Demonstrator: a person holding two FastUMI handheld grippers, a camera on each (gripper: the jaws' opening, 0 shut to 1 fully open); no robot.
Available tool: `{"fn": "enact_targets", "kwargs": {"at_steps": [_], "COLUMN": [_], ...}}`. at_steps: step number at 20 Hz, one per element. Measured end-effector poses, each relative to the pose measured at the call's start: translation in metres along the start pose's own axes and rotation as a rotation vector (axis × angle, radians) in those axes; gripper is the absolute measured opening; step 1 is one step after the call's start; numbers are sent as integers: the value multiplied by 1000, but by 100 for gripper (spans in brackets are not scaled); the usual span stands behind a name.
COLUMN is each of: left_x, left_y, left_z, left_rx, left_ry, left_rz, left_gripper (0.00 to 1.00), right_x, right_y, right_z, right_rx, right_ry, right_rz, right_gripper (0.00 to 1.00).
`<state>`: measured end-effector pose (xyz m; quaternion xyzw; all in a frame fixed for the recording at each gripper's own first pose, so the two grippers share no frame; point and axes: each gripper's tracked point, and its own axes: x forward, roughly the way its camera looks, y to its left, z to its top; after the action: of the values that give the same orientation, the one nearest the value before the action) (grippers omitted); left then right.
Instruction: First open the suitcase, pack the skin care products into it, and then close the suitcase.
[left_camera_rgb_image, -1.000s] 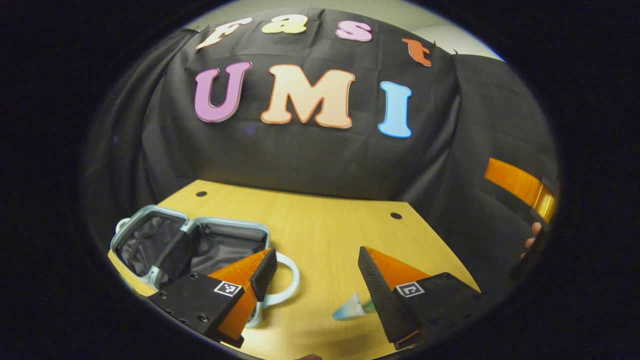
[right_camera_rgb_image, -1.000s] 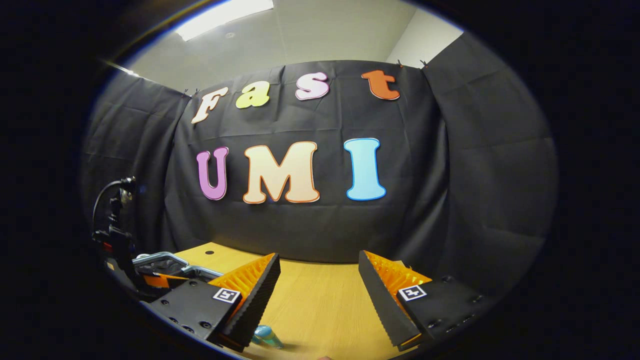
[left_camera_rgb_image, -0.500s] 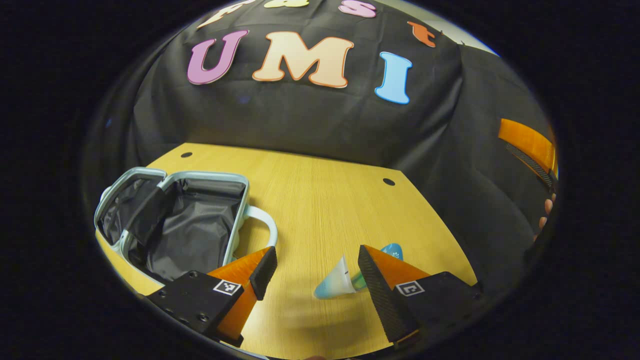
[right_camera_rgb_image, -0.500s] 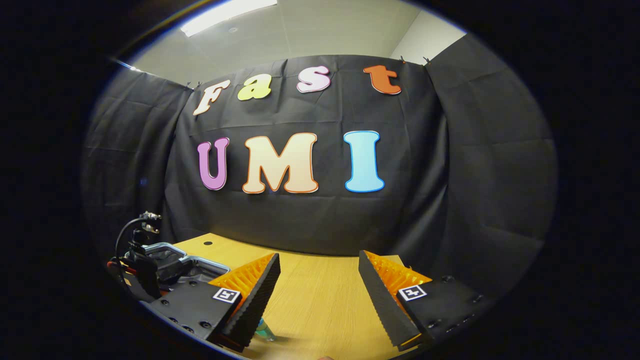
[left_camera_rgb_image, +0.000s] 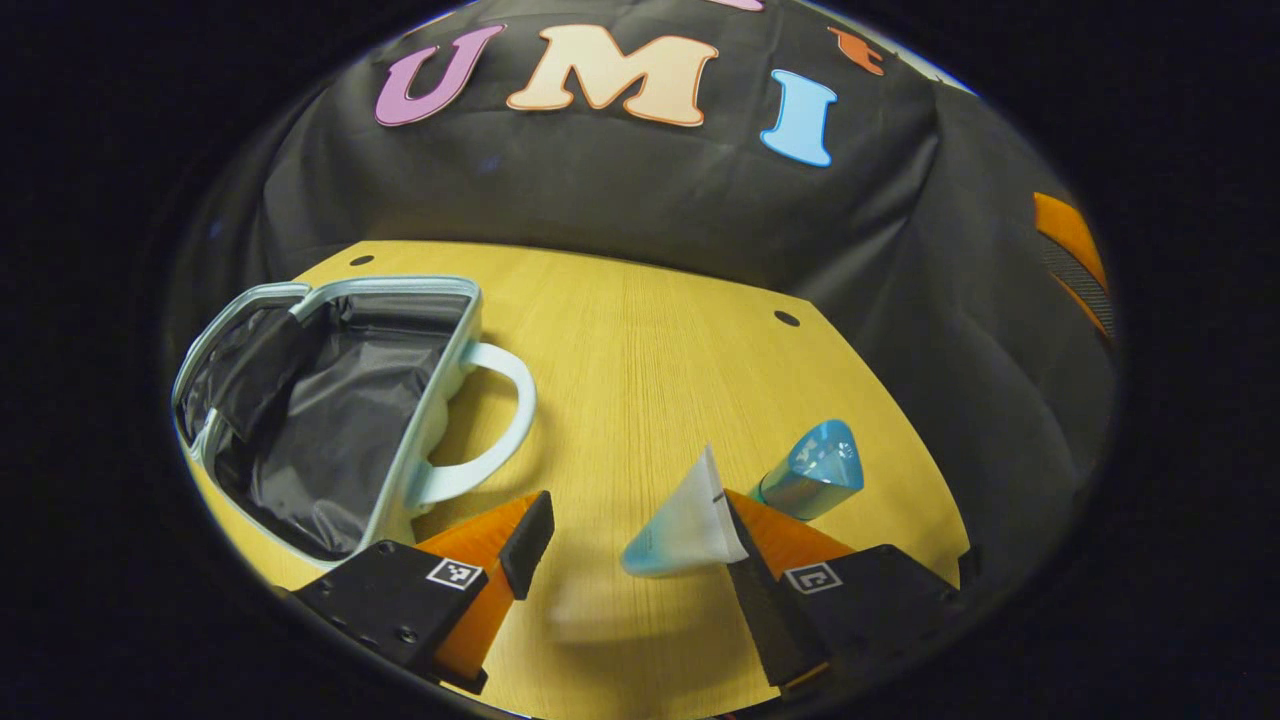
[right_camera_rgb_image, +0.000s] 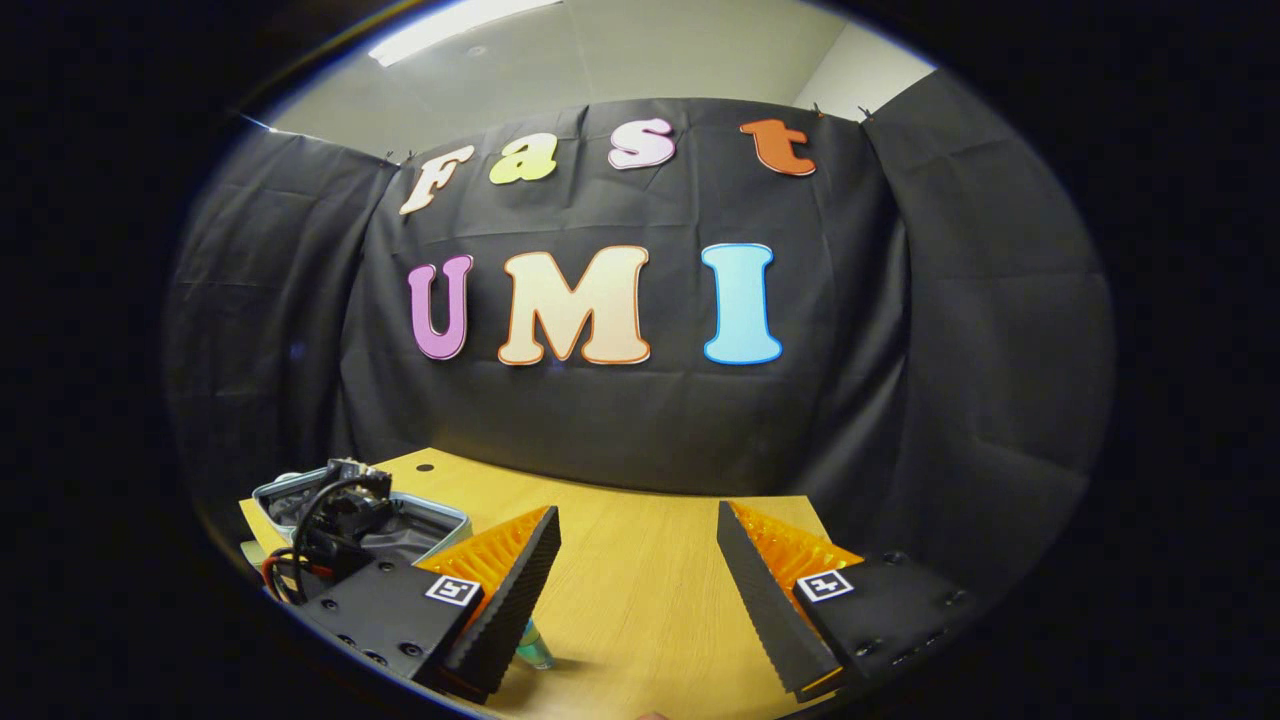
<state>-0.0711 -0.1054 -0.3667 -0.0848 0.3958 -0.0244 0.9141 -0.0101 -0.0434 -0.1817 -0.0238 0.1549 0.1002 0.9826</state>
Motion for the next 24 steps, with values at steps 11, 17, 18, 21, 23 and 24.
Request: {"fn": "enact_targets", "kwargs": {"at_steps": [11, 17, 18, 21, 23, 24], "left_x": [-5, -54, -62, -85, -99, -102], "left_y": [12, 26, 28, 32, 36, 39], "left_z": [3, 46, 56, 73, 86, 89], "left_rx": [32, 57, 67, 78, 86, 91], "left_ry": [13, -29, -50, -67, -85, -87], "left_rz": [14, 13, 13, -6, -17, -19], "left_gripper": [24, 24, 23, 23, 23, 23], "right_x": [-1, 6, 8, 16, 17, 19], "right_y": [33, 80, 87, 99, 103, 105], "right_z": [-18, -51, -58, -87, -105, -113], "right_rx": [-9, 10, 0, -13, -27, -35], "right_ry": [9, 63, 71, 116, 149, 163], "right_rz": [88, 164, 168, 158, 146, 139], "right_gripper": [98, 99, 99, 99, 99, 99]}}
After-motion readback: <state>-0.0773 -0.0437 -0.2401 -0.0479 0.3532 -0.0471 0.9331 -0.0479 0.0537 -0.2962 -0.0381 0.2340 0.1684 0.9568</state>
